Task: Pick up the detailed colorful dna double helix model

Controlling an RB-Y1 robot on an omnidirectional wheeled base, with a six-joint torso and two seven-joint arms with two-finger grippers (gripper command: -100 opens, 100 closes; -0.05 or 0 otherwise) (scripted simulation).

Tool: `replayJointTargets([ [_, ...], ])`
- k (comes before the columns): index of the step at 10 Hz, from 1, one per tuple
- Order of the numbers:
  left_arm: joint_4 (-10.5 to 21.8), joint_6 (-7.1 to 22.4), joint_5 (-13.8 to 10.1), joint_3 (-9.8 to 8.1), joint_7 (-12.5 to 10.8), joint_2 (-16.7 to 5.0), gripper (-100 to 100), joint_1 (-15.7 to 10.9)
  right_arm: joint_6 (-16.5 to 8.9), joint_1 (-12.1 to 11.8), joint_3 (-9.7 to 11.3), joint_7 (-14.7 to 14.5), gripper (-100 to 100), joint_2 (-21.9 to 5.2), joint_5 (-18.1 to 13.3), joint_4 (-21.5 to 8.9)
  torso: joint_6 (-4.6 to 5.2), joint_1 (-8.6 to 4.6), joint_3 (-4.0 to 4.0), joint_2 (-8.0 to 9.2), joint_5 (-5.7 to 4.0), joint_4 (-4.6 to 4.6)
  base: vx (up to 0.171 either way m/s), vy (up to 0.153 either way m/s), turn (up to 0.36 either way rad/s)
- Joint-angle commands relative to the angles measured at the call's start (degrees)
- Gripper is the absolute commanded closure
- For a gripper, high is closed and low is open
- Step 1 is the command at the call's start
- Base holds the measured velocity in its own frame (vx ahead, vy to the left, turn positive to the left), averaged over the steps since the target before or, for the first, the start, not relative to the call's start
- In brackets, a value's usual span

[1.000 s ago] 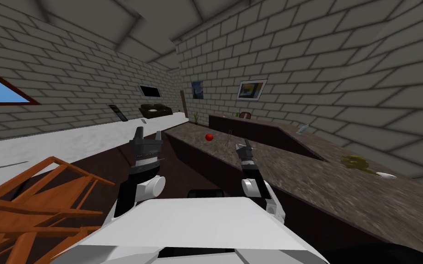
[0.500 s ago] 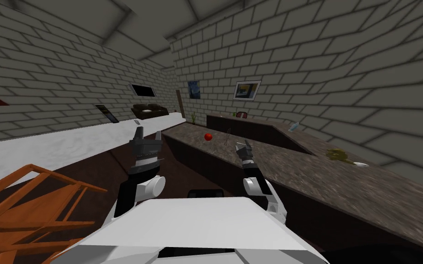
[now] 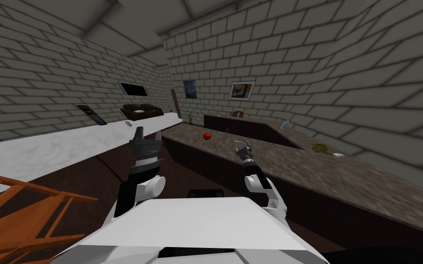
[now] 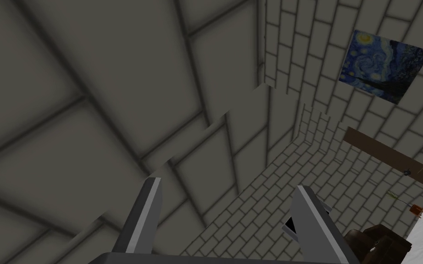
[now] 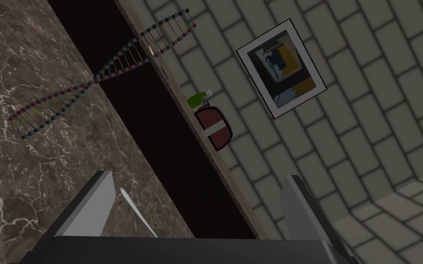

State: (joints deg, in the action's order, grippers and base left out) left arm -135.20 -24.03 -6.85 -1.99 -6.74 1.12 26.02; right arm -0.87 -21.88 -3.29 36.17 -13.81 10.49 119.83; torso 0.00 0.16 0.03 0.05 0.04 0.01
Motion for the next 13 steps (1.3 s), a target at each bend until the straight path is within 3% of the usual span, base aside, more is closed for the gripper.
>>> replayJointTargets([
  [1,0.0,0.0,0.0,0.00,0.0,0.0,0,0.0,-1.9,0.3,-0.2,1.7,-100,0.0,0.5,-0.2,0.00,0.00,0.00,0.00,0.00,0.00,-0.013,0.041,-0.074],
  [2,0.0,0.0,0.0,0.00,0.0,0.0,0,0.0,-3.9,1.0,-0.8,4.0,-100,-0.4,1.7,-0.9,-0.02,0.00,-0.02,-0.03,0.00,0.00,-0.012,0.046,-0.142],
  [7,0.0,0.0,0.0,0.00,0.0,0.0,0,0.0,-9.8,2.7,-2.0,9.5,-100,-1.1,4.1,-2.4,-0.01,0.00,-0.04,-0.07,0.00,-0.01,-0.011,0.040,-0.080],
  [8,0.0,0.0,0.0,0.00,0.0,0.0,0,0.0,-11.8,3.6,-2.6,11.8,-100,-1.5,5.4,-3.1,-0.03,-0.02,-0.04,-0.07,0.00,-0.01,-0.006,0.034,-0.098],
  [11,0.0,0.0,0.0,0.00,0.0,0.0,0,0.0,-14.9,4.6,-3.2,14.4,-100,-1.9,6.6,-3.9,-0.02,-0.05,-0.06,-0.11,-0.01,-0.02,0.000,0.027,-0.055],
  [13,0.0,0.0,0.0,0.00,0.0,0.0,0,0.0,-18.7,6.8,-4.2,18.2,-100,-2.6,9.2,-5.5,-0.03,-0.05,-0.07,-0.13,-0.01,-0.03,0.006,0.034,-0.064],
])
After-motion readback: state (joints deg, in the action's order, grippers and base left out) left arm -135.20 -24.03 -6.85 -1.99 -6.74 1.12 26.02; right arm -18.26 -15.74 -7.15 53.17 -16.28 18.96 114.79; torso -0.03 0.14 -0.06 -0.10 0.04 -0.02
